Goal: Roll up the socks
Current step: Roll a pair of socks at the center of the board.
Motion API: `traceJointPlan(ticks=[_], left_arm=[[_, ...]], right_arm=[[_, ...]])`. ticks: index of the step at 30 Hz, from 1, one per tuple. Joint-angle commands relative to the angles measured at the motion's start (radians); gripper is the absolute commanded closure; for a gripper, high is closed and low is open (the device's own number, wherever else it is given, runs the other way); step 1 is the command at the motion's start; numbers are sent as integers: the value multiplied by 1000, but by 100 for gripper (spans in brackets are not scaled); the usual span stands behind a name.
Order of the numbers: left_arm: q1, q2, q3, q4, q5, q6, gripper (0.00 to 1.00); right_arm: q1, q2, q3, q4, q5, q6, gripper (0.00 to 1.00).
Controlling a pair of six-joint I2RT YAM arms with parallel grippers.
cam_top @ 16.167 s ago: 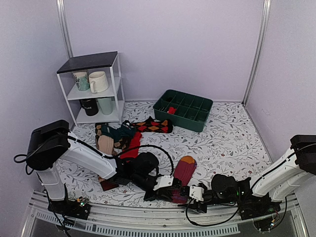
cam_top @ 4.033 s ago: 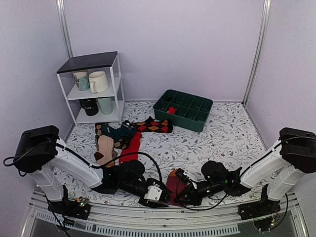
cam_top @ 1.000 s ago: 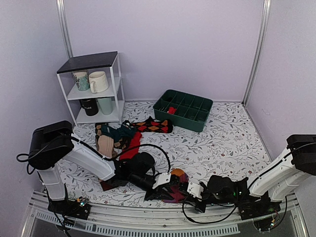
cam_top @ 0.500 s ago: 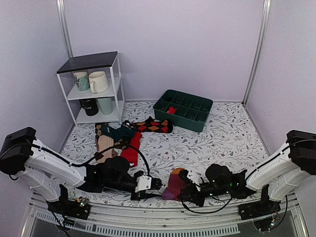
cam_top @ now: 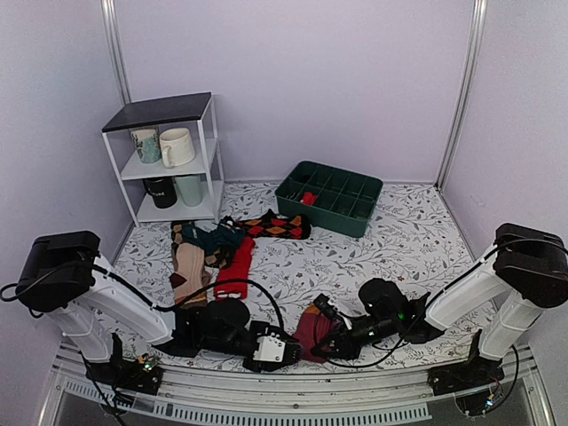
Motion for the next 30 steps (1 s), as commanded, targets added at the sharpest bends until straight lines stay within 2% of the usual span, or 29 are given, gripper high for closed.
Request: traceJointPlan(ticks=[1,5,15,24,26,30], left_arm=[[-17,13,-2,85,-54,34,51],[-18,40,0,110,-61,43,50],[-26,73,26,0,5,5,51],[-26,161,68,-44,-9,-18,52],[-25,162,68,-50,-5,-27,62],[-22,165,85,-94,29,-64,100]], right_arm=[[3,63,-40,-236,-22,26,96],[0,66,-40,-236,-28,24,96],[-9,73,-40,-233,-34,22,96],[-13,70,-40,-232,-56,20,96],[-15,71,-39,-231,-59,18,96],[-15,74,-35,-232,-48,16,93]])
